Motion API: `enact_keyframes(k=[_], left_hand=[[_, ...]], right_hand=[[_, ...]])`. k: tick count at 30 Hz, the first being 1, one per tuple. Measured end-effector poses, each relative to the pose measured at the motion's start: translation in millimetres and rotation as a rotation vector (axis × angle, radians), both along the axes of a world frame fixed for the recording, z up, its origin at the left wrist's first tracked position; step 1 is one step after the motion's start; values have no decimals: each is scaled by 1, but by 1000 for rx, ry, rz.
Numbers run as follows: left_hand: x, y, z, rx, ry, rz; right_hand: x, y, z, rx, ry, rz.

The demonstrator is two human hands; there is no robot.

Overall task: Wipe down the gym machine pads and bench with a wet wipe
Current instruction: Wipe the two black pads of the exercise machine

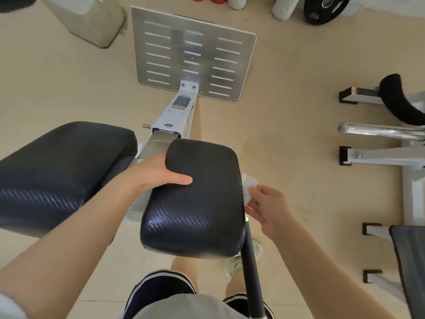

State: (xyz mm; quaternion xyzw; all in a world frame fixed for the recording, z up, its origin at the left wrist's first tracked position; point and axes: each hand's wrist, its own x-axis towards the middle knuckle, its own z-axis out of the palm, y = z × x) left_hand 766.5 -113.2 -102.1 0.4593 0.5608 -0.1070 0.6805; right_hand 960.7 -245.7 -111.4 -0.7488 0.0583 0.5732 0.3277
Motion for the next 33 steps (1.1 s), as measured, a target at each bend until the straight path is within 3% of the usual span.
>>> enact_keyframes(k=[4, 11, 15, 18, 22, 24, 27, 30, 33], left_hand=[[-2, 8, -5, -27, 29, 90], [-18, 7, -32, -29, 8, 251], [-30, 5, -44, -56, -43, 307], [-39, 6, -52, -89, -31, 330], [-45, 1, -60, -148, -146, 385], [-49, -3, -47, -141, -150, 512], [-48, 9, -33, -95, 2, 881], [-53, 9, -6, 51, -72, 1043], [-50, 4, 16, 130, -138, 1000]], right_hand=[[4, 24, -16, -61, -23, -78], [27, 94, -87, -205, -168, 194], [26, 132, -100, -129, -223, 397], [8, 161, -103, 36, -254, 589], [-36, 187, -90, 339, -267, 1061], [-58, 192, -74, 531, -266, 1293], [-84, 185, -32, 762, -322, 1661], [-101, 157, 5, 877, -271, 2084], [-107, 135, 8, 890, -235, 2331]])
